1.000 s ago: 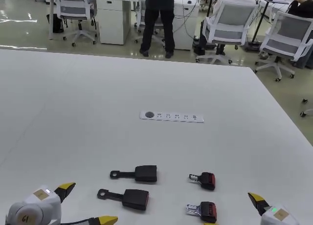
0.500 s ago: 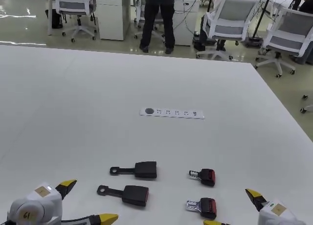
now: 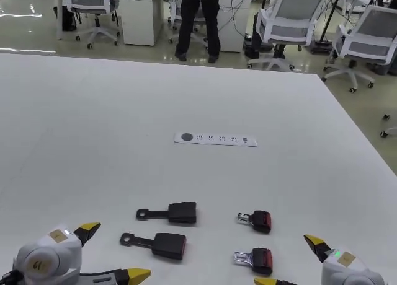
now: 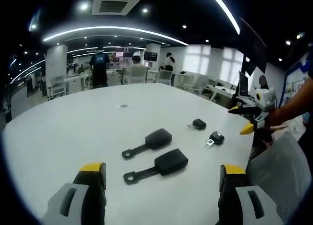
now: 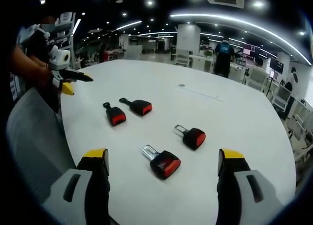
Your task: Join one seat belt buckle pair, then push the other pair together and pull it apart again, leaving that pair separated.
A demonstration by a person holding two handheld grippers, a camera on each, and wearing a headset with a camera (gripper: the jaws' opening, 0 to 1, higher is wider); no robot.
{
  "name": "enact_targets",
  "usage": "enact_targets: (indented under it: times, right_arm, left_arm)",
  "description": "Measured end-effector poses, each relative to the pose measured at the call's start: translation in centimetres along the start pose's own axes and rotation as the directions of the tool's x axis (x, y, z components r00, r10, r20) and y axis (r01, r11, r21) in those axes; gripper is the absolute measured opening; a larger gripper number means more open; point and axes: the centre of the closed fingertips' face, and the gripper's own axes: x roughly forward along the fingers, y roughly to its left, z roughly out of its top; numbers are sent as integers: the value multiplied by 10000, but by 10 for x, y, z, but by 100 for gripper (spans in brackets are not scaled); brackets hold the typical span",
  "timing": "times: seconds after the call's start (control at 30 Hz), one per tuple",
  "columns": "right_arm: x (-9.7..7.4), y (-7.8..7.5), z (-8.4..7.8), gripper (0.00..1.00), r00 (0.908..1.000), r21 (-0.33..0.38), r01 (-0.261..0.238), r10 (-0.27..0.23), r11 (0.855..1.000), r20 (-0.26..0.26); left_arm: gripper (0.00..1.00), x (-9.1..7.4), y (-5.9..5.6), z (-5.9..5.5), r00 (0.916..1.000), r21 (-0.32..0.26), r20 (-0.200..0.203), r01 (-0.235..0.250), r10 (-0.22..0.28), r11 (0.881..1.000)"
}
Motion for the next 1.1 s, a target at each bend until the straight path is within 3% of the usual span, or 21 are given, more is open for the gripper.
enact_targets:
  times: [0.13, 0.5, 1.1]
  right_arm:
    - [4, 1, 0, 92, 9998, -24, -191, 191, 9998, -75]
    - [11, 7, -2, 90, 9945, -378, -1005, 993, 9942, -321]
    - [31, 8, -13, 88, 9818, -227, -1759, 1738, 9841, -763]
  left_arm:
    - [99, 1, -10, 6, 9997, 220, -151, 174, -171, 9996]
    - [95, 10, -15, 1, 9962, 645, -606, 660, -621, 9957]
    - [94, 36, -6, -3, 9868, 1043, -1122, 1288, -1170, 9862]
